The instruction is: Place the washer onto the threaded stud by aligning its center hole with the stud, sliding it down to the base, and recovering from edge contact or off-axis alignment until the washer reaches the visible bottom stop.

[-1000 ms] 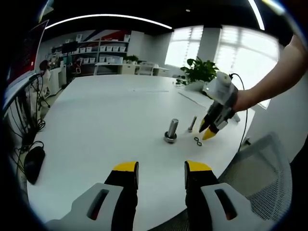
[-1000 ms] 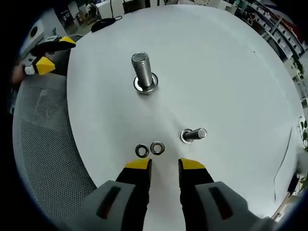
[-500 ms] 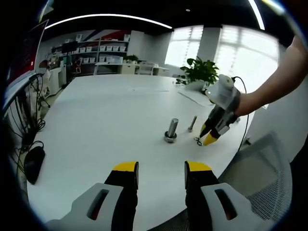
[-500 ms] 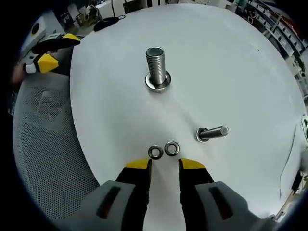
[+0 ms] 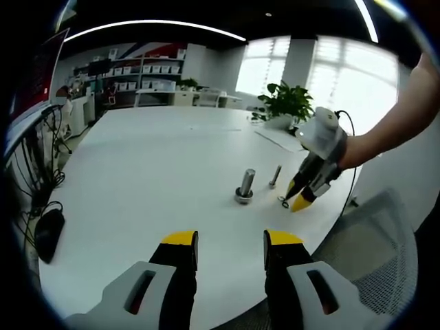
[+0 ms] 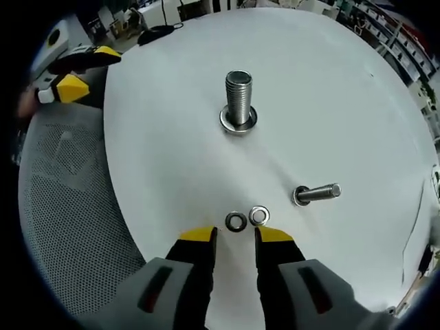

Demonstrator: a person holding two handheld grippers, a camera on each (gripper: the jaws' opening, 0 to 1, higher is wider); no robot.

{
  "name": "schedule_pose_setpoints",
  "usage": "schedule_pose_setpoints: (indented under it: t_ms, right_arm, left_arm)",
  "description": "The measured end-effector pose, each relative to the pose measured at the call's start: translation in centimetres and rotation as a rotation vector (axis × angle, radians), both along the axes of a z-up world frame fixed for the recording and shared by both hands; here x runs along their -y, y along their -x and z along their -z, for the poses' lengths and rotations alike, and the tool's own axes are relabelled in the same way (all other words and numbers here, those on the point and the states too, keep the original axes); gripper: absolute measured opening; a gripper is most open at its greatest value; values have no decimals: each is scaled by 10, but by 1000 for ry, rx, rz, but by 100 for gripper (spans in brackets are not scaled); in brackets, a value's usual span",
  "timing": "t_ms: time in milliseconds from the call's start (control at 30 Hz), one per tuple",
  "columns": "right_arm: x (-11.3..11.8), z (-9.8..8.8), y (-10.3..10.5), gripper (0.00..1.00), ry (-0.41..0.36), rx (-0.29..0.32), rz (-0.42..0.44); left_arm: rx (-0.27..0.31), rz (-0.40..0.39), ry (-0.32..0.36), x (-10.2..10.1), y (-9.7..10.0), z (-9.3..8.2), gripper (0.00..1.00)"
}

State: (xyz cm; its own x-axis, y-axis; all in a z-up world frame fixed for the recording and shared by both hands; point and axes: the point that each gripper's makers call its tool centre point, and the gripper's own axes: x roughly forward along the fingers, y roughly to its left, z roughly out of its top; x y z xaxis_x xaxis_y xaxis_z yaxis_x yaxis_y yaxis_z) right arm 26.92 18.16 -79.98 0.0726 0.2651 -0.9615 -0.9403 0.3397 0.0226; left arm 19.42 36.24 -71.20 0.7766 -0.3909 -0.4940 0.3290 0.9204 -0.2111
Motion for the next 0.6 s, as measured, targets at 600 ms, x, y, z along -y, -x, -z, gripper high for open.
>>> schedule_pose_setpoints:
  t_ms: [600]
  right_arm:
    - [-4, 1, 1, 24, -25, 46, -91]
  left_arm:
    - [2, -2, 2, 0, 0, 1, 37]
